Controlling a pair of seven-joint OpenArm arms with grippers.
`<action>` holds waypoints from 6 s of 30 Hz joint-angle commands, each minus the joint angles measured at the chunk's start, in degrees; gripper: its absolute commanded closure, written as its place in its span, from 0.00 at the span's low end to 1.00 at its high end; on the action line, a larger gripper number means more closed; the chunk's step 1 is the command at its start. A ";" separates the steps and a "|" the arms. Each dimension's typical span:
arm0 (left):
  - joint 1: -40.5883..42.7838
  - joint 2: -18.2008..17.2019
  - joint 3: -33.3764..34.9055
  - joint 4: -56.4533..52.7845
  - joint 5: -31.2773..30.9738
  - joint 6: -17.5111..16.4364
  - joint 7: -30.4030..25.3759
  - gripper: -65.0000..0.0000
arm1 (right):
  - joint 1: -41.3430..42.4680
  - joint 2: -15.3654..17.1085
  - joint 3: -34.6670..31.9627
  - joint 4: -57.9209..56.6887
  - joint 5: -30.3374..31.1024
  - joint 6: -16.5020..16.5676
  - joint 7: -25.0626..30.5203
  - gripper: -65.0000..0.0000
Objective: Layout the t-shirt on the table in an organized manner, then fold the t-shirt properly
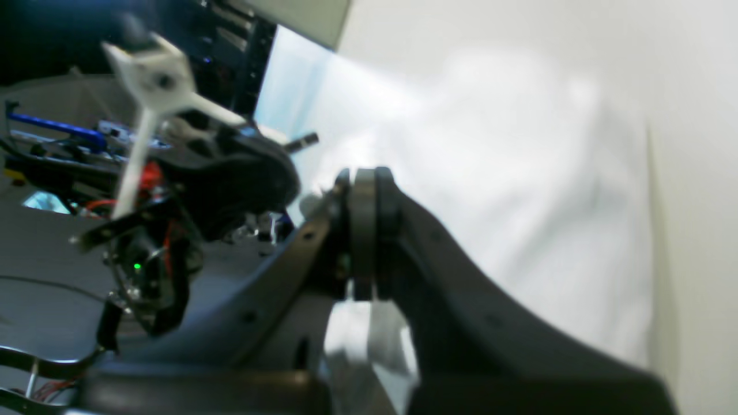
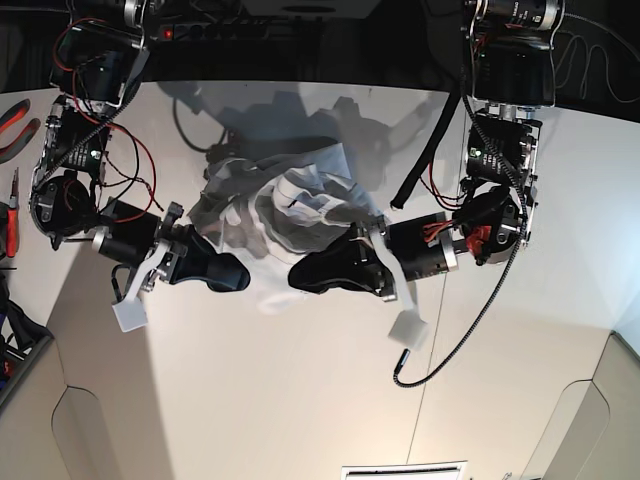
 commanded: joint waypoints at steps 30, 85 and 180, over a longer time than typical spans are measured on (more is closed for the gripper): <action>-4.31 -0.59 -0.46 -32.89 31.50 3.93 -20.61 1.00 | 0.48 3.54 -11.13 -20.04 -40.33 -12.13 23.98 1.00; -27.41 -0.28 17.57 -21.16 46.86 12.39 -28.04 1.00 | -4.44 4.28 -22.29 20.41 -46.77 -6.25 18.21 1.00; 44.81 -12.04 -34.07 20.76 15.93 -0.95 -6.21 1.00 | -51.06 9.09 3.48 46.21 -54.01 -24.85 25.29 1.00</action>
